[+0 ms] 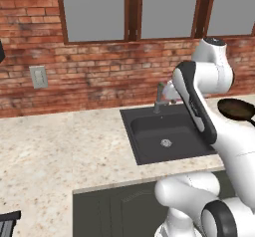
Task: Pick the pan and sponge and place them into the sink. Then turn on the water.
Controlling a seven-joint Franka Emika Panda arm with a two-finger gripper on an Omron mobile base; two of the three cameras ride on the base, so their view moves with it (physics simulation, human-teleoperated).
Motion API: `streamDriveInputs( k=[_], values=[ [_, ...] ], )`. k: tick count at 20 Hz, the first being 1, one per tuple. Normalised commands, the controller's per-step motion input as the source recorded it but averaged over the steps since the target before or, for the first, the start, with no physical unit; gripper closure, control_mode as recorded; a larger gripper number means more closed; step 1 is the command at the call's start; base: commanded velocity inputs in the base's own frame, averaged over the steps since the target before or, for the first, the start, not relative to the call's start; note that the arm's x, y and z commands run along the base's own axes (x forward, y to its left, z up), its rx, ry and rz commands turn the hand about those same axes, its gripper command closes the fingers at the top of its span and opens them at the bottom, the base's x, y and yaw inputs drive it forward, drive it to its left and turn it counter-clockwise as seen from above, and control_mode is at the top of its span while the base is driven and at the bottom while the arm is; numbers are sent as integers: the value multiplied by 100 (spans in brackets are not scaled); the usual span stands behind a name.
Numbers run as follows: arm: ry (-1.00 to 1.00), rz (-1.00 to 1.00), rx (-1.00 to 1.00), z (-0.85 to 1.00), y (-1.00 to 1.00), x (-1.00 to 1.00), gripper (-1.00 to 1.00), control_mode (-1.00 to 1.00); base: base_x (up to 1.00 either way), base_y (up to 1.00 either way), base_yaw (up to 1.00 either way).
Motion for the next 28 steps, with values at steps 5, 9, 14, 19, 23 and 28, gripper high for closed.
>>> streamDriveInputs(
  k=[5, 9, 14, 19, 23, 28],
  values=[
    [-11, 0, -12, -44, -92, -58, -100, -100, 0, 0, 0],
    [-4, 0, -29, -3, -80, -24, -100, -100, 0, 0, 0],
    [-1, 0, -19, 0, -100, -8, -100, -100, 0, 0, 0],
    [3, 0, -1, 0, -92, 1, -100, -100, 0, 0, 0],
    [6, -3, 4, 0, -80, 12, -100, -100, 0, 0, 0],
    [8, -5, 8, 0, -91, 23, -100, -100, 0, 0, 0]
  ],
)
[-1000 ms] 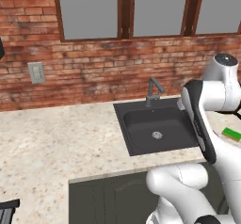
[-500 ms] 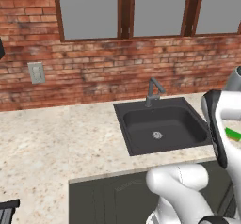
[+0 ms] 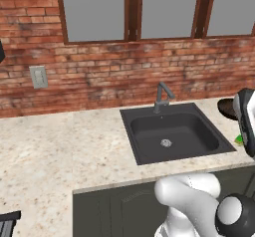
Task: Pick the pan and sponge and place them into the sink. Then turn on the water.
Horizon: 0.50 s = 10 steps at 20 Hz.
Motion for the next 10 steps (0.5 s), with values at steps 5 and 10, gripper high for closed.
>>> streamDriveInputs(
  k=[5, 10],
  values=[
    [11, -10, 3, -4, -77, 47, -100, -100, 0, 0, 0],
    [15, -9, 0, -21, -64, 55, -100, -100, 0, 0, 0]
  ],
)
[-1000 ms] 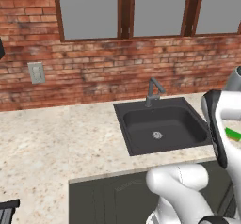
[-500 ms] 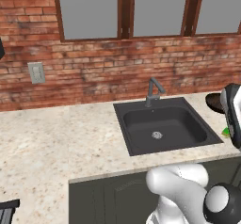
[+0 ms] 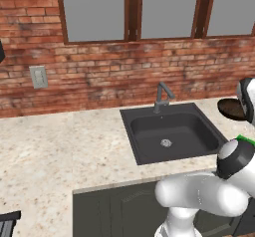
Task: Pick the pan and sponge and place them into the sink. Then turn on the water.
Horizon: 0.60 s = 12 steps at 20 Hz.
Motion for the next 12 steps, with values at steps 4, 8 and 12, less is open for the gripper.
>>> streamDriveInputs(
  k=[4, 8, 12],
  values=[
    [15, -7, 0, -51, -62, 58, -100, -100, 0, 0, 0],
    [9, -5, 0, -61, -53, 47, -100, -100, 0, 0, 0],
    [0, 0, 2, -62, -60, 24, -100, -100, 0, 0, 0]
  ],
)
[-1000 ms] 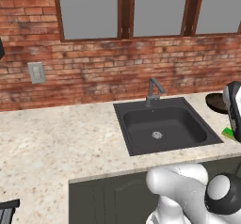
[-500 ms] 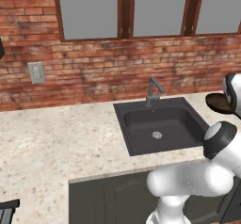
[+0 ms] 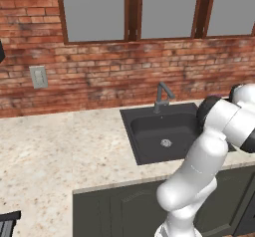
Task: Pick the pan and sponge and place them into the sink. Then turn on the water.
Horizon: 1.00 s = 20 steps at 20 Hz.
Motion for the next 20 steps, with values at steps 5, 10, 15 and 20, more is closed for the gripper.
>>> streamDriveInputs(
  k=[5, 10, 15, 20],
  values=[
    [0, 0, 5, -50, -60, 19, -100, -100, 0, 0, 0],
    [0, 0, 1, -33, -34, 24, -100, -100, 0, 0, 0],
    [0, 0, 6, -6, -36, 25, -100, -100, 0, 0, 0],
    [1, 0, 9, 0, -36, 31, -100, -100, 0, 0, 0]
  ],
)
